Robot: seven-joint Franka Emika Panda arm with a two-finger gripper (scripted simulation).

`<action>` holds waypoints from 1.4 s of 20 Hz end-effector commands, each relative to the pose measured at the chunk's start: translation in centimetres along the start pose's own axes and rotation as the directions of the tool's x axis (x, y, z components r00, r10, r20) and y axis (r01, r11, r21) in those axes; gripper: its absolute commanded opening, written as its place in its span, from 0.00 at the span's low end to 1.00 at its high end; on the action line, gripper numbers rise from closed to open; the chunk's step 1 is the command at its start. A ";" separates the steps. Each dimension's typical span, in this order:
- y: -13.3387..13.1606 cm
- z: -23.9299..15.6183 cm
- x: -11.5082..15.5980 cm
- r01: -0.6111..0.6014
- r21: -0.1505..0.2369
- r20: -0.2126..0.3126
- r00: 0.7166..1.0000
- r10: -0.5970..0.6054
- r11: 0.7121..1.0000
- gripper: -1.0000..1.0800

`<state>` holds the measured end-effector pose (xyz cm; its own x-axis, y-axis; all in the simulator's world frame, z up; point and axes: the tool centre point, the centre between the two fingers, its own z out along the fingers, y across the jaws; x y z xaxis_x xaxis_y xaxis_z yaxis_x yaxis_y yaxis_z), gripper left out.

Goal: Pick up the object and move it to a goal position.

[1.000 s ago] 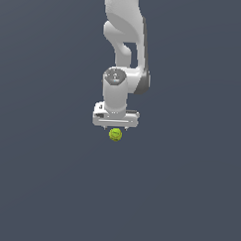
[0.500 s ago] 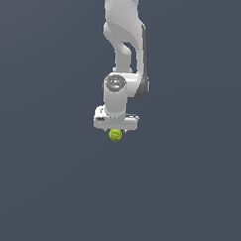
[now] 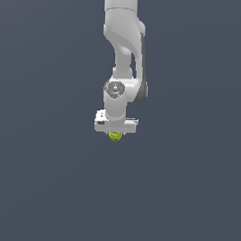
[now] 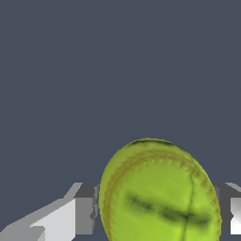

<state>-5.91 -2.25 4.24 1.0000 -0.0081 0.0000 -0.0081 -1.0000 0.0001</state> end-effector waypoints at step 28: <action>-0.9 -10.1 2.0 0.000 0.000 -0.001 1.000 0.000 1.000 0.00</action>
<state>-4.23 -1.49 12.76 1.0000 -0.0081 -0.0013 -0.0081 -1.0000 0.0000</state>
